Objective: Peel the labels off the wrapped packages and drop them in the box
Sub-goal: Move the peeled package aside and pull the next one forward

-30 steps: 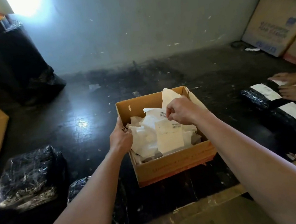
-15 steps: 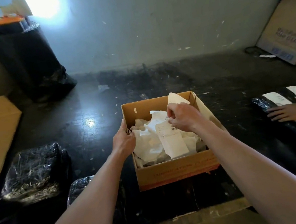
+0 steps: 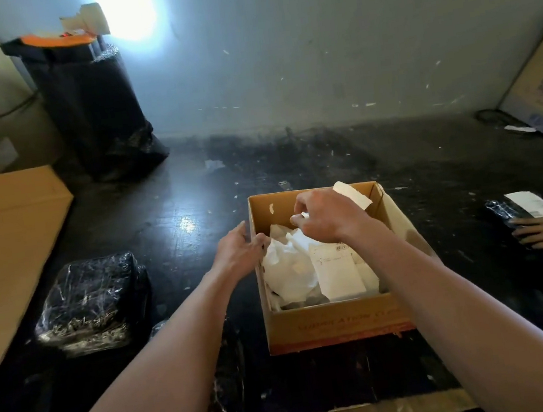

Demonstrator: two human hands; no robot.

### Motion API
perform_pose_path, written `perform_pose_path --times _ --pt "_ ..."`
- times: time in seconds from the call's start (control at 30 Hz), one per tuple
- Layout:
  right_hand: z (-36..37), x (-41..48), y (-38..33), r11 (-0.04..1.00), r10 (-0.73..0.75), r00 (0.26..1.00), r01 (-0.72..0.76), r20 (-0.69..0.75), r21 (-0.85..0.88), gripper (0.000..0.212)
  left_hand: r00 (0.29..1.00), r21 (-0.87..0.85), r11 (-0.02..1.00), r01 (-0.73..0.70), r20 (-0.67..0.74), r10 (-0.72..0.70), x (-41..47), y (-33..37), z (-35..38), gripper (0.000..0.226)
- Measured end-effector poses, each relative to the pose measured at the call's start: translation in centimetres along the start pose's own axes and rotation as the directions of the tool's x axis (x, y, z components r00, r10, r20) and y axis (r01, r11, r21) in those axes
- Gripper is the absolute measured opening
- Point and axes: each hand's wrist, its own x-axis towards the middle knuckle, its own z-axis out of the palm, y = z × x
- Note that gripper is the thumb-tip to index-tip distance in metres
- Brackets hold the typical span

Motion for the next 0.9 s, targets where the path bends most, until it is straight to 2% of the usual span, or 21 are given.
perform_pose_path --times 0.07,0.13,0.23,0.3,0.4,0.73,0.9 --pt "0.4 0.4 -1.8 1.0 -0.011 0.999 0.011 0.031 -0.005 0.02 0.999 0.084 0.996 -0.01 -0.031 0.013 0.2 -0.4 -1.8 0.046" --pt "1.0 1.0 -3.9 0.999 -0.026 0.997 0.028 0.079 -0.028 0.024 0.998 0.154 0.988 -0.018 -0.052 0.026 0.4 -1.4 -4.1 0.028" --pt "2.0 2.5 -7.4 0.997 -0.056 0.988 0.063 0.143 -0.04 0.026 0.995 0.23 0.973 -0.003 -0.094 0.025 0.7 -3.3 -8.0 0.025" --pt "2.9 3.4 -10.2 0.996 -0.08 0.98 0.087 0.181 -0.032 0.029 0.994 0.283 0.959 0.005 -0.11 0.027 0.8 -4.9 -10.8 0.028" --pt "4.8 4.7 -14.4 0.996 -0.088 0.965 0.089 0.248 0.007 0.037 0.991 0.338 0.94 0.053 -0.132 -0.008 0.5 -7.8 -15.2 0.045" --pt "13.9 8.0 -26.9 1.0 -0.009 0.884 0.002 0.467 0.016 0.032 0.982 0.409 0.904 0.123 -0.182 -0.052 0.5 -18.0 -27.0 0.037" --pt "18.0 7.7 -30.2 0.985 0.074 0.85 -0.145 0.522 0.096 0.043 0.976 0.437 0.877 0.198 -0.173 -0.134 1.1 -23.0 -30.0 0.027"
